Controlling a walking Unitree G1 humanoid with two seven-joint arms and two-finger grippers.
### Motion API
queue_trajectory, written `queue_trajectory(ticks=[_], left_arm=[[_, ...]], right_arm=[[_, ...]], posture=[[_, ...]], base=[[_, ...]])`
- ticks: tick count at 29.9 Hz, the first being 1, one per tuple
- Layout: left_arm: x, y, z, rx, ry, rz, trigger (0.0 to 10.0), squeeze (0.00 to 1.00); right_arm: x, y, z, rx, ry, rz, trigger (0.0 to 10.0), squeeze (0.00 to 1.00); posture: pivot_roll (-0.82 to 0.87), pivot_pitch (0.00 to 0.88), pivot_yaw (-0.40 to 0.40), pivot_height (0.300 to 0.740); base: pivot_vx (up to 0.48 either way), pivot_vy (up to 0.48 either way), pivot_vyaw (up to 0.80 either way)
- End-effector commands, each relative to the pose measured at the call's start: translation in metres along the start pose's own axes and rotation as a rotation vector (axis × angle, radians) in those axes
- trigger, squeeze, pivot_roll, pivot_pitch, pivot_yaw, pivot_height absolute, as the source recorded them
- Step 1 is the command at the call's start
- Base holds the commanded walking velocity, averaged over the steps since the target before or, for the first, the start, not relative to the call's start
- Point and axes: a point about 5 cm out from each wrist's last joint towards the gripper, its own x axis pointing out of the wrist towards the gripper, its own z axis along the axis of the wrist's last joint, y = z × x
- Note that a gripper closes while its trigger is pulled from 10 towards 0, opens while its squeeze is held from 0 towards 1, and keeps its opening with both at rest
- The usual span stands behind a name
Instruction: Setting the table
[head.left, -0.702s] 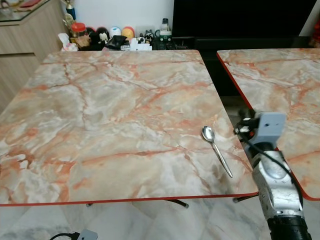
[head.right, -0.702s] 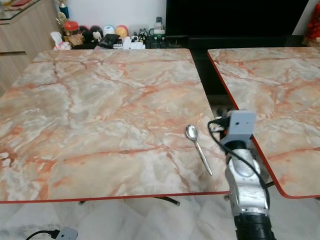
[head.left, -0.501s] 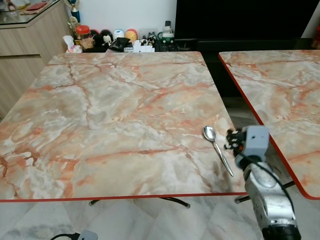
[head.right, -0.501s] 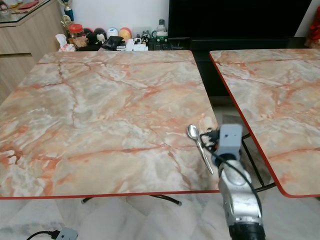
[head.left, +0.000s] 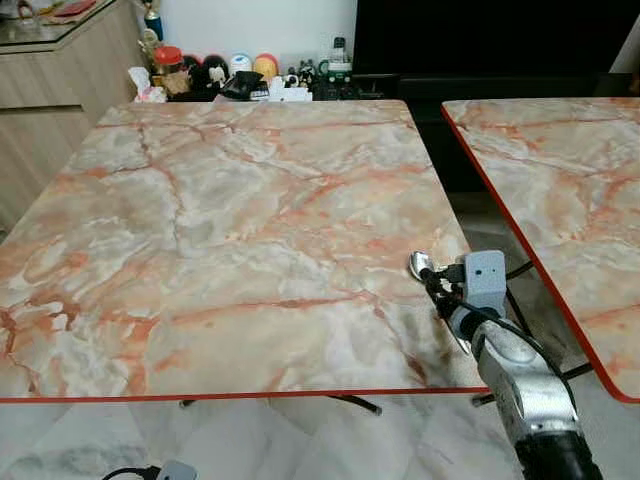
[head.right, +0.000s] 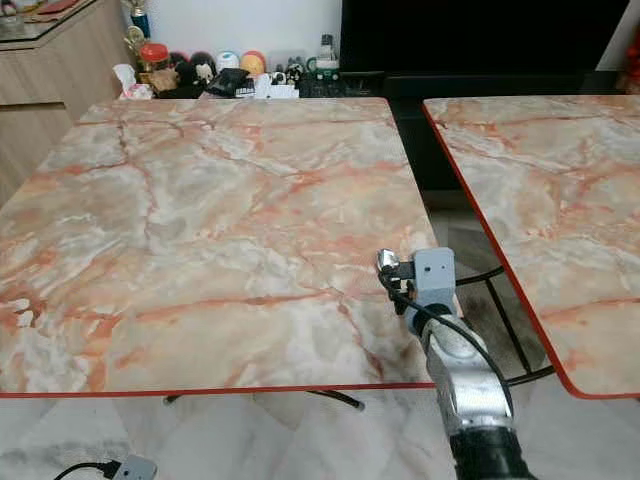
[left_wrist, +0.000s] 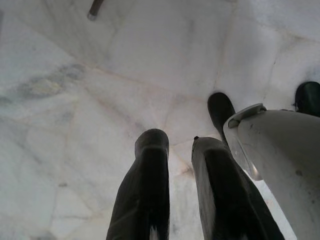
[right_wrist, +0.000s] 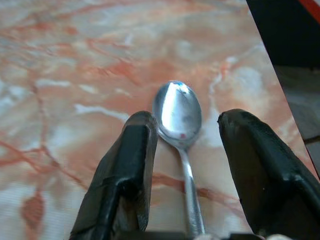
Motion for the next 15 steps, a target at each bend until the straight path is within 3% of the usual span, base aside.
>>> queue_trajectory(ticks=[1,5,15], left_arm=[[-0.002,0.0,-0.01,-0.003,0.037,-0.006,10.0,0.0],[-0.002,0.001,-0.011,-0.001,0.039,-0.006,10.0,0.0],[-0.004,0.005,-0.015,0.005,0.051,-0.003,10.0,0.0]], right_arm=[[0.001,-0.005,-0.003,0.02,0.015,-0.011,10.0,0.0],[0.005,0.003,-0.008,0.101,0.027,0.057,10.0,0.0],[0.013,-0.012,-0.01,0.085,0.051,0.022,10.0,0.0]], posture=[[0.01,0.149,0.024,0.74],[0.01,0.148,0.026,0.74],[0.02,0.15,0.03,0.74]], base=[[0.0,0.0,0.0],[0.0,0.0,0.0],[0.0,0.0,0.0]])
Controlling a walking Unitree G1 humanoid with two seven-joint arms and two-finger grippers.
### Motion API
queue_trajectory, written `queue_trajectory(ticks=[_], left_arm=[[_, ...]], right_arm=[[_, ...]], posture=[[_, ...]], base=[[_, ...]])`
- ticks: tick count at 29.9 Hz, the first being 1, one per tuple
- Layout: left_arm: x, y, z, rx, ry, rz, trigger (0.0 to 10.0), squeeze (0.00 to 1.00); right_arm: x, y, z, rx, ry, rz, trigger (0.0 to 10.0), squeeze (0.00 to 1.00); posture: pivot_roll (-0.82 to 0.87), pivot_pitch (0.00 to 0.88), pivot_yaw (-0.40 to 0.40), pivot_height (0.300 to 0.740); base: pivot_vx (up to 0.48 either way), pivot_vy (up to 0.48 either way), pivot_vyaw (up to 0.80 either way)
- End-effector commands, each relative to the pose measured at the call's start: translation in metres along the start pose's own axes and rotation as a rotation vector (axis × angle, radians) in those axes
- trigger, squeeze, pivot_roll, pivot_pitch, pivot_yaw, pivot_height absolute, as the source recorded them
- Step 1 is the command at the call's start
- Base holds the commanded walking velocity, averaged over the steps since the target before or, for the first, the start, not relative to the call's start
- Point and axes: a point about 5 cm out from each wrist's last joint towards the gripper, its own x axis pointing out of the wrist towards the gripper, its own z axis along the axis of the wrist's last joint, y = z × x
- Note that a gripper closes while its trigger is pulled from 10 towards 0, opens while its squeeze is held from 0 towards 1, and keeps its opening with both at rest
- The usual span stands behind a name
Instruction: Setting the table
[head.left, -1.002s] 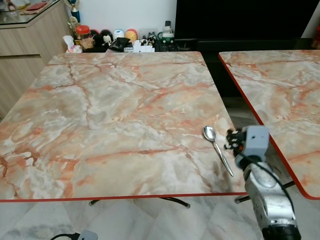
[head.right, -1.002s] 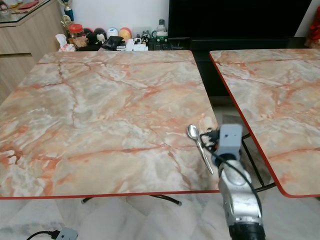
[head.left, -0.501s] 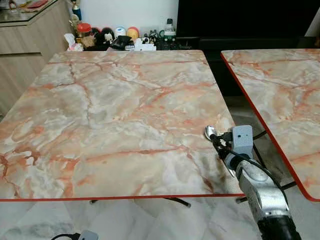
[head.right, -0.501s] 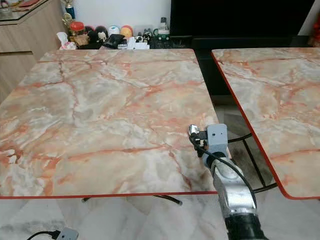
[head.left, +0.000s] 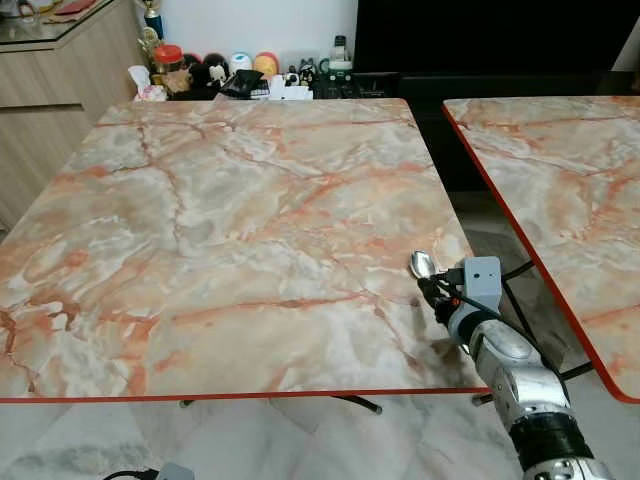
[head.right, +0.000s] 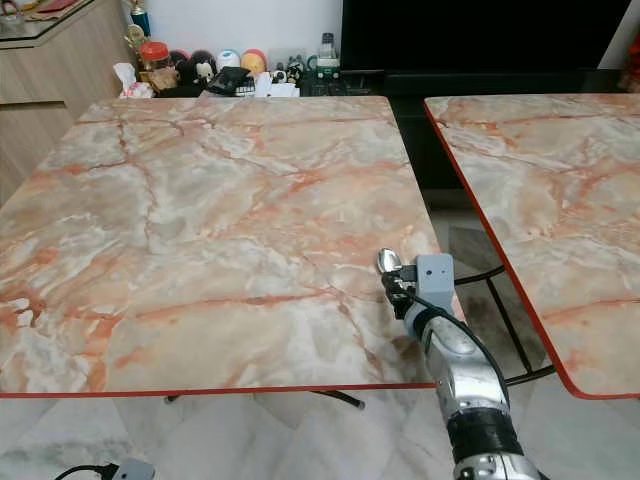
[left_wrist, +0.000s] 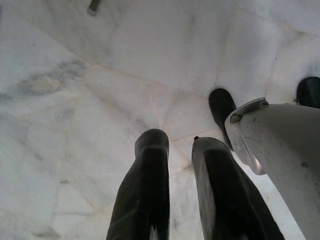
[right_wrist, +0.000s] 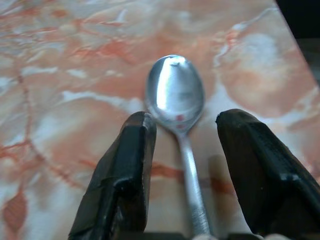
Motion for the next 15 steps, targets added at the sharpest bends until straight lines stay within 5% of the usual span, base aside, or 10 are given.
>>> queue_trajectory(ticks=[1,15], left_arm=[[-0.0027,0.0018,-0.0117,0.002,0.042,-0.002,10.0,0.0],[-0.0028,0.0024,-0.0111,0.002,0.036,-0.003,10.0,0.0]], right_arm=[[-0.0001,-0.0056,-0.0005,0.006,0.001,-0.01,10.0,0.0],[0.0071,-0.0043,-0.006,0.017,0.024,0.061,10.0,0.0]], posture=[[0.02,0.15,0.03,0.74],[0.03,0.151,0.035,0.74]], base=[[0.0,0.0,0.0],[0.0,0.0,0.0]])
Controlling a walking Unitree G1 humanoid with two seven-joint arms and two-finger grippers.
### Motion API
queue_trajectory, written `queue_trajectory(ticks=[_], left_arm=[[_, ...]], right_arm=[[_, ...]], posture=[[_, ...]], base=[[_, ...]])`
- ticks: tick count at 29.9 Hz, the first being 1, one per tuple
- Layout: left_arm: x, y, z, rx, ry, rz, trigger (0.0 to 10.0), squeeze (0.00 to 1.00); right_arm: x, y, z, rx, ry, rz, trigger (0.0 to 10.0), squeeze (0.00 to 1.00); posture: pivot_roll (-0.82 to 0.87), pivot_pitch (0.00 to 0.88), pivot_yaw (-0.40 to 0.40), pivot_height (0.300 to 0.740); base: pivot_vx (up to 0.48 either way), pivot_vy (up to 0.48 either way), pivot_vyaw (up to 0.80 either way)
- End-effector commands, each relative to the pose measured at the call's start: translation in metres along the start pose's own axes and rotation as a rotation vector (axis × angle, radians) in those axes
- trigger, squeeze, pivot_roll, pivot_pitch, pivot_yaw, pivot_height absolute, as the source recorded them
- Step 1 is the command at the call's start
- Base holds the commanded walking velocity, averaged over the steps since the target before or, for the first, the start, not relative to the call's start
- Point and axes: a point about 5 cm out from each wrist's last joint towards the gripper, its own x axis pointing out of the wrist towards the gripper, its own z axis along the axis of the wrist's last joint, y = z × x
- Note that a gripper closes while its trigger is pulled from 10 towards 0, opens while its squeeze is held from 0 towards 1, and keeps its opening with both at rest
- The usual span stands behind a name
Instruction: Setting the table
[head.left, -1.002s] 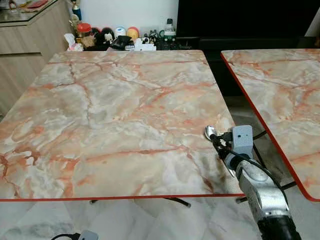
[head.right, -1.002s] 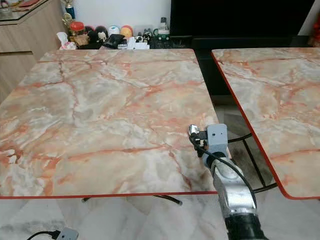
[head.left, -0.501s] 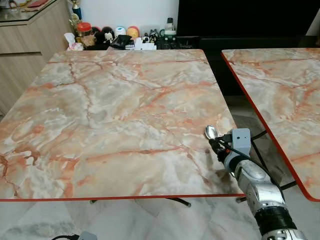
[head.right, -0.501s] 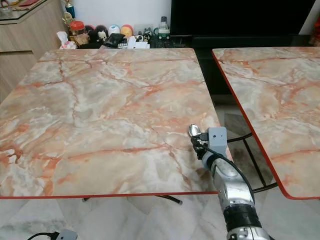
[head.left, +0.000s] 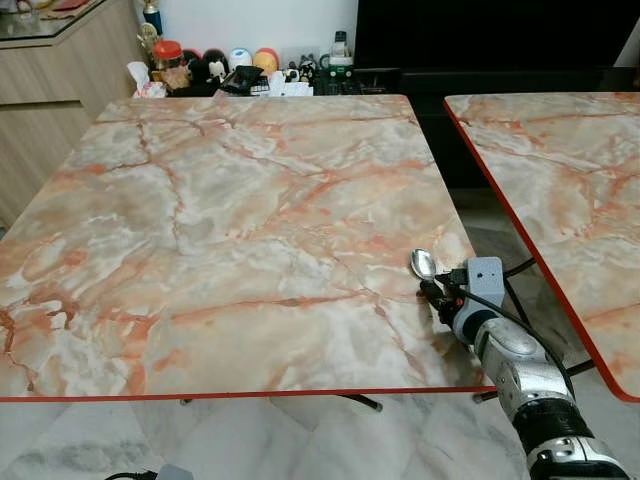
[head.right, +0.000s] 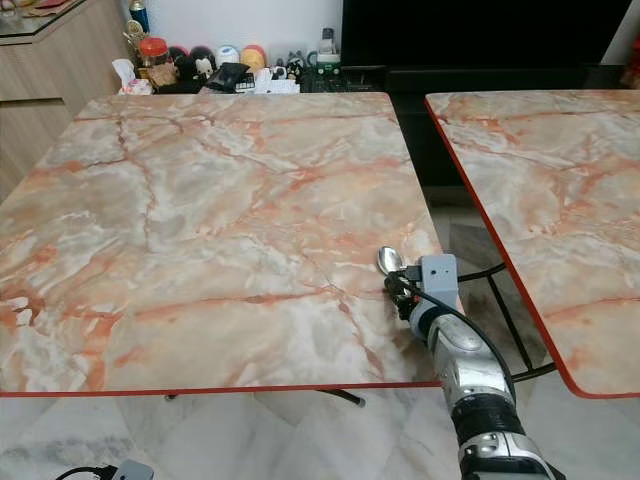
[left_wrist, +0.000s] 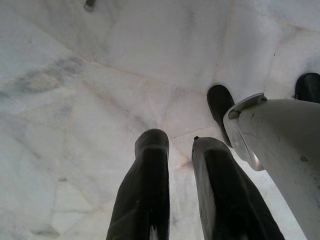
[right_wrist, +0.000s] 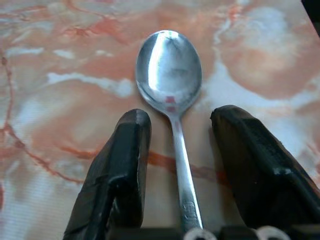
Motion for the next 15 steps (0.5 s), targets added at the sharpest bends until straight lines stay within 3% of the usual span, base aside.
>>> queue_trajectory(ticks=[1,15], left_arm=[[-0.0025,0.0028,-0.0096,0.003,0.033,0.002,10.0,0.0],[-0.0029,0.0048,-0.01,0.001,0.031,0.004,10.0,0.0]], right_arm=[[0.0006,-0.0006,0.001,0.007,-0.006,0.006,10.0,0.0],[0.0046,0.0063,-0.0002,-0.01,-0.005,0.032,10.0,0.0]], posture=[[0.03,0.151,0.035,0.74],[0.03,0.155,0.034,0.74]], base=[[0.0,0.0,0.0],[0.0,0.0,0.0]])
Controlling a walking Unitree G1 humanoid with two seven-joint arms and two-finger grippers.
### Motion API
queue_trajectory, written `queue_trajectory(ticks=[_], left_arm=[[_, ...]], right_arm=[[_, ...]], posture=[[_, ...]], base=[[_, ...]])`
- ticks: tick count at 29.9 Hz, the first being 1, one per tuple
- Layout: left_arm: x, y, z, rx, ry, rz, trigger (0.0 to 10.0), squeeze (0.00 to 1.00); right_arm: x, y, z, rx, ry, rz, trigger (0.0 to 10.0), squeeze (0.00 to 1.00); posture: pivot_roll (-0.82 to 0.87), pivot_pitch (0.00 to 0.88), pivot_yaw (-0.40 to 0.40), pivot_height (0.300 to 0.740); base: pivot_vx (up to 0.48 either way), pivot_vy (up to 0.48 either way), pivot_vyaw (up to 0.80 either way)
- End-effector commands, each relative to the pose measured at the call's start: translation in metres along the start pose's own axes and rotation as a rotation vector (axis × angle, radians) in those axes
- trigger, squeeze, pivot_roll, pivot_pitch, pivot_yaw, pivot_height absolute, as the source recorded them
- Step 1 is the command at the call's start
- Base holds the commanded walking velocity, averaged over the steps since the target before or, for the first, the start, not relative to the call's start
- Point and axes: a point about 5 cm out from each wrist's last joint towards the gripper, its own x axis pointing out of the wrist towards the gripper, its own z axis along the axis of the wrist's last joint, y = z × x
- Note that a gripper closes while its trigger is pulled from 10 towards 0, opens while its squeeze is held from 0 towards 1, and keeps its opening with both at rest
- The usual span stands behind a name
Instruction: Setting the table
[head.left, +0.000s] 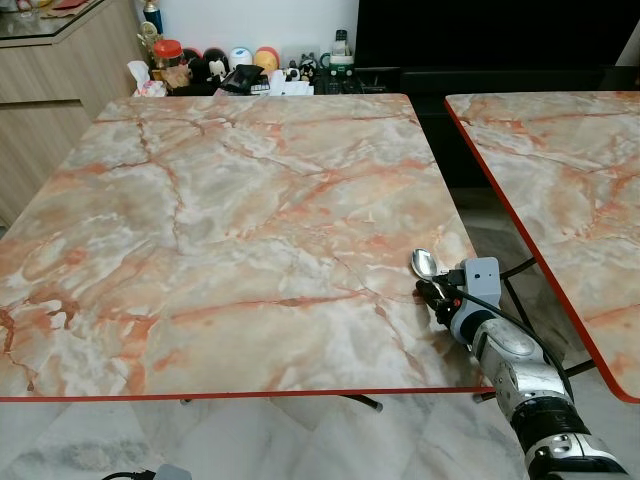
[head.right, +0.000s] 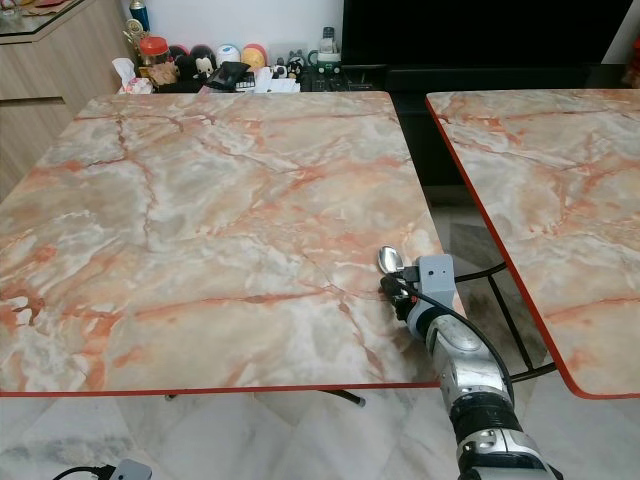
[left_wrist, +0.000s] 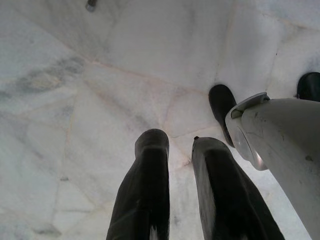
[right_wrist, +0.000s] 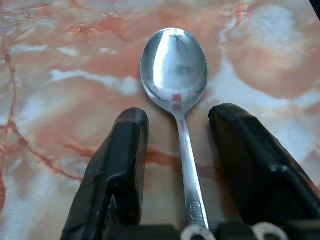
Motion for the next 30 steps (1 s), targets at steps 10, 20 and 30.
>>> queue_trajectory(ticks=[10,20,30], left_arm=[[-0.002,-0.001,-0.008,-0.004,0.029,-0.013,10.0,0.0],[-0.001,-0.002,-0.007,-0.002,0.025,-0.022,10.0,0.0],[-0.001,-0.004,-0.006,0.0,0.024,-0.036,10.0,0.0]], right_arm=[[0.001,0.012,-0.021,-0.025,0.064,0.016,0.0,0.0],[-0.003,0.011,-0.032,-0.042,0.091,0.016,0.0,0.0],[-0.004,0.011,-0.035,-0.058,0.096,0.018,0.0,0.0]], posture=[[0.04,0.148,0.032,0.74],[0.03,0.125,0.031,0.74],[0.02,0.113,0.031,0.74]], base=[[0.0,0.0,0.0],[0.0,0.0,0.0],[0.0,0.0,0.0]])
